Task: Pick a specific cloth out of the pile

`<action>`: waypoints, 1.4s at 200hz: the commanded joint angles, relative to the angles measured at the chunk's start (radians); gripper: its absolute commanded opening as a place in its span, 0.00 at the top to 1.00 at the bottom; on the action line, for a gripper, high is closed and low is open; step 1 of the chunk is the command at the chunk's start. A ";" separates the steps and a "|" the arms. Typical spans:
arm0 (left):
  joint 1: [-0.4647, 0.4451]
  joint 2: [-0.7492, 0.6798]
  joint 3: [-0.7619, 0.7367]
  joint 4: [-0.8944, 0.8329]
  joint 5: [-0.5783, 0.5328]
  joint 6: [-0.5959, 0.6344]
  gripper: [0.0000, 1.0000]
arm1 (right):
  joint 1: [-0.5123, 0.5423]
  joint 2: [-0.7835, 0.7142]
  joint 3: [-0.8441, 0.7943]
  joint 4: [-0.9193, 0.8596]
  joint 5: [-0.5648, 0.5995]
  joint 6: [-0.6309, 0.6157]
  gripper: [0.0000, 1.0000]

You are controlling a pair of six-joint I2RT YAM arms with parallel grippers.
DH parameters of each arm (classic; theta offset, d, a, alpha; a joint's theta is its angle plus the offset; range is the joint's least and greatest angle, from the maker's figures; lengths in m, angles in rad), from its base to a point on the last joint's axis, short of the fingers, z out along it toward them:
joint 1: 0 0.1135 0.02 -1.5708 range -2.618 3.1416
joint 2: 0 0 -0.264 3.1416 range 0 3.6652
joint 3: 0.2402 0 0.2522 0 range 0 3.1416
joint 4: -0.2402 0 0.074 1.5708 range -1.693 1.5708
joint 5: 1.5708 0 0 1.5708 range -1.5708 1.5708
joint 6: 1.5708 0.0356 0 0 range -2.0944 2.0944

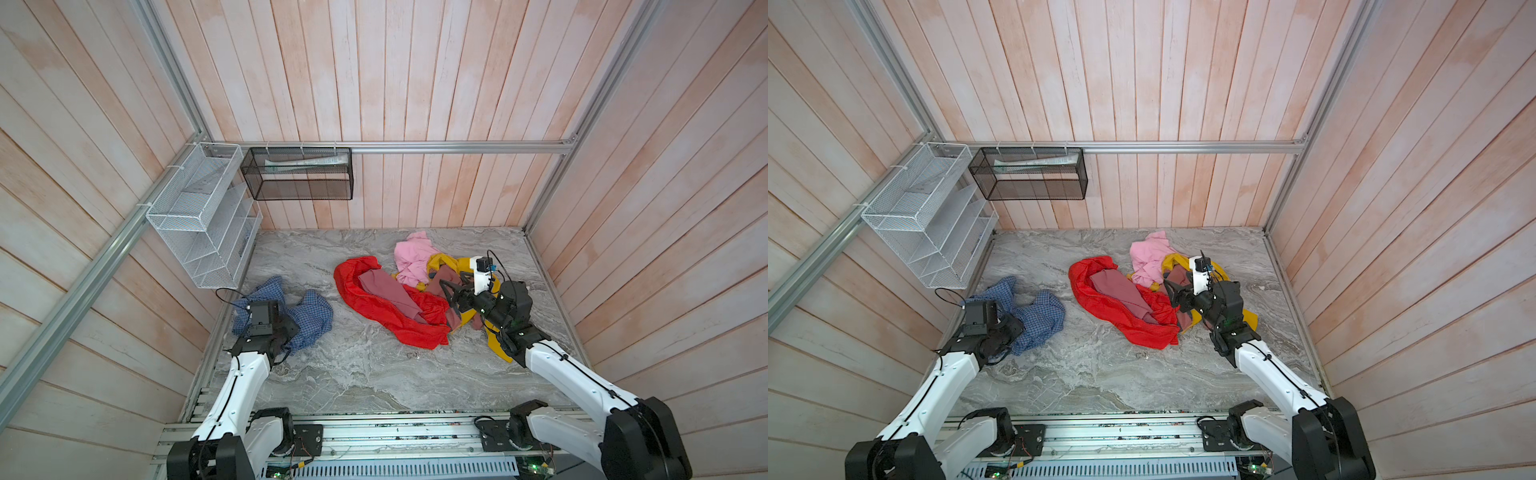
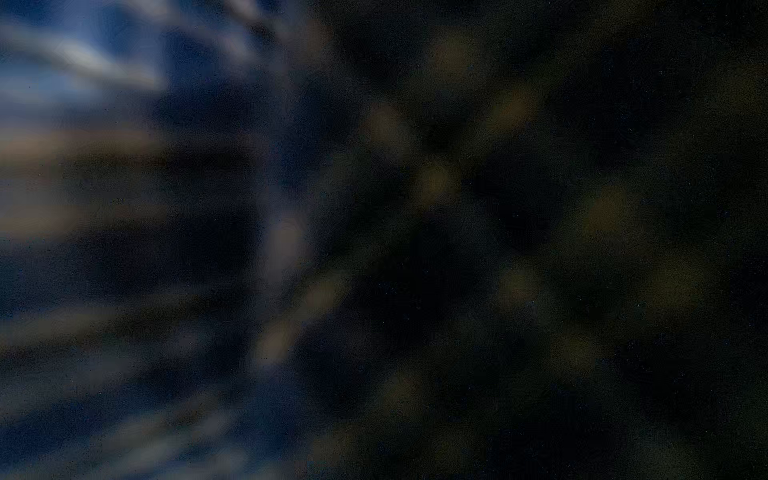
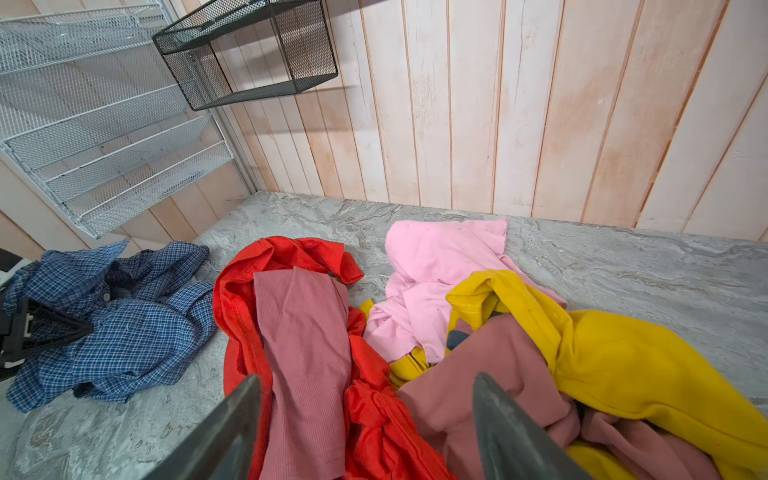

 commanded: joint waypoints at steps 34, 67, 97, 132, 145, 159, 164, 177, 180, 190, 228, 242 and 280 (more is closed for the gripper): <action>-0.002 0.221 0.022 0.132 0.051 0.030 0.30 | 0.006 0.002 -0.010 0.029 -0.016 0.010 0.20; -0.009 0.365 0.091 0.140 0.035 0.067 0.22 | 0.006 -0.020 -0.017 0.002 0.013 0.000 0.20; -0.056 0.416 0.121 0.141 -0.031 0.100 0.13 | 0.007 -0.028 -0.018 -0.016 0.033 -0.003 0.19; -0.068 0.515 0.160 0.150 -0.037 0.125 0.04 | 0.007 -0.019 -0.006 -0.028 0.046 -0.009 0.19; -0.068 0.559 0.184 0.146 -0.047 0.132 0.04 | 0.007 -0.017 0.000 -0.042 0.051 -0.015 0.19; -0.066 0.598 0.208 0.152 -0.067 0.132 0.04 | 0.006 -0.021 0.005 -0.056 0.057 -0.022 0.19; -0.063 0.610 0.217 0.154 -0.064 0.129 0.04 | 0.007 -0.025 0.006 -0.059 0.061 -0.025 0.19; -0.058 0.639 0.237 0.165 -0.050 0.129 0.08 | 0.006 -0.036 0.002 -0.067 0.079 -0.028 0.19; -0.056 0.645 0.241 0.168 -0.051 0.128 0.09 | 0.006 -0.039 0.000 -0.070 0.084 -0.028 0.19; -0.052 0.664 0.254 0.169 -0.049 0.120 0.11 | 0.005 -0.048 -0.001 -0.077 0.095 -0.032 0.19; 0.036 0.691 0.253 0.196 0.004 0.094 0.21 | -0.004 -0.083 -0.010 -0.114 0.127 -0.045 0.19; 0.065 0.680 0.257 0.192 0.001 0.096 0.25 | -0.013 -0.088 -0.010 -0.121 0.131 -0.045 0.18; 0.074 0.621 0.238 0.165 -0.053 0.128 0.33 | -0.028 -0.090 -0.018 -0.121 0.134 -0.035 0.18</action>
